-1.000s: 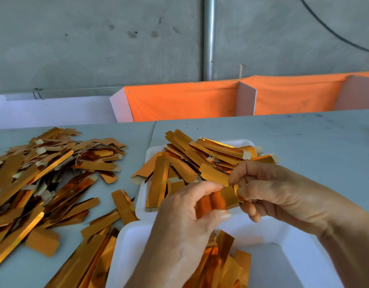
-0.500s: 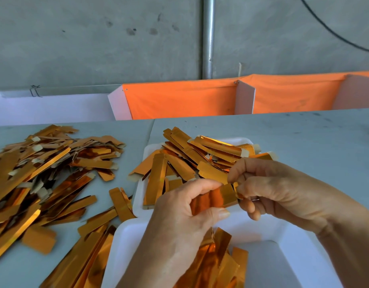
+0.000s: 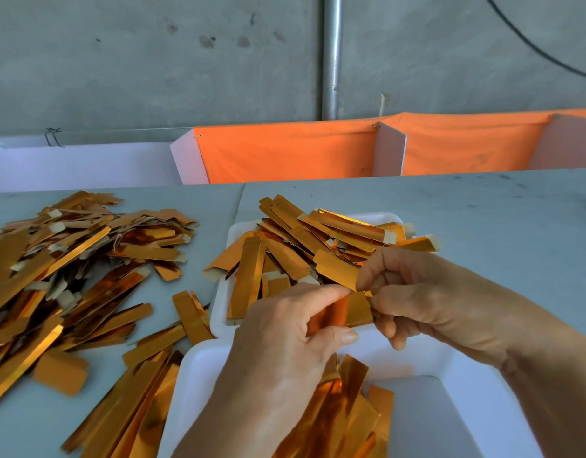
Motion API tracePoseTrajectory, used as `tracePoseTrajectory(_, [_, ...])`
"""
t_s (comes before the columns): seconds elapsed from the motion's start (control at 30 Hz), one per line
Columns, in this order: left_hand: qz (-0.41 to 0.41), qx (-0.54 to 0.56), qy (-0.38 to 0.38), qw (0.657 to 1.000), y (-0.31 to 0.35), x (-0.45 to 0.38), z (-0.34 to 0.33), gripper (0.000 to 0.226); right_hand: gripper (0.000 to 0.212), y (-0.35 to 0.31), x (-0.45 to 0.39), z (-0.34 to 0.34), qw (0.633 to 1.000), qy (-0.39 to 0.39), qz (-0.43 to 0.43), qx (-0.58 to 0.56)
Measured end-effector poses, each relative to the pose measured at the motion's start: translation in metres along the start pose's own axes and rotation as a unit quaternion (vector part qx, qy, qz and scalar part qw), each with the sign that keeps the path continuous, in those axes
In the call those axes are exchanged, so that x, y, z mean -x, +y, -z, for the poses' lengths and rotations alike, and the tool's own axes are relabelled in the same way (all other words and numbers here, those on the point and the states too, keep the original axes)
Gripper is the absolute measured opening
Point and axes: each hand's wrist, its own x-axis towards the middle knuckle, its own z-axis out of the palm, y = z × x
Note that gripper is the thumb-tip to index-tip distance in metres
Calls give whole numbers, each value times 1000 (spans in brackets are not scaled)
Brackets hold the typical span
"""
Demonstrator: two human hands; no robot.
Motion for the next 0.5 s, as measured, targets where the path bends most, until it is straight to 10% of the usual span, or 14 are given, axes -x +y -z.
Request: tracePoseTrajectory(0.5, [55, 54, -6, 997, -1, 2, 4, 39, 19, 3, -1, 2, 997, -16, 19, -75])
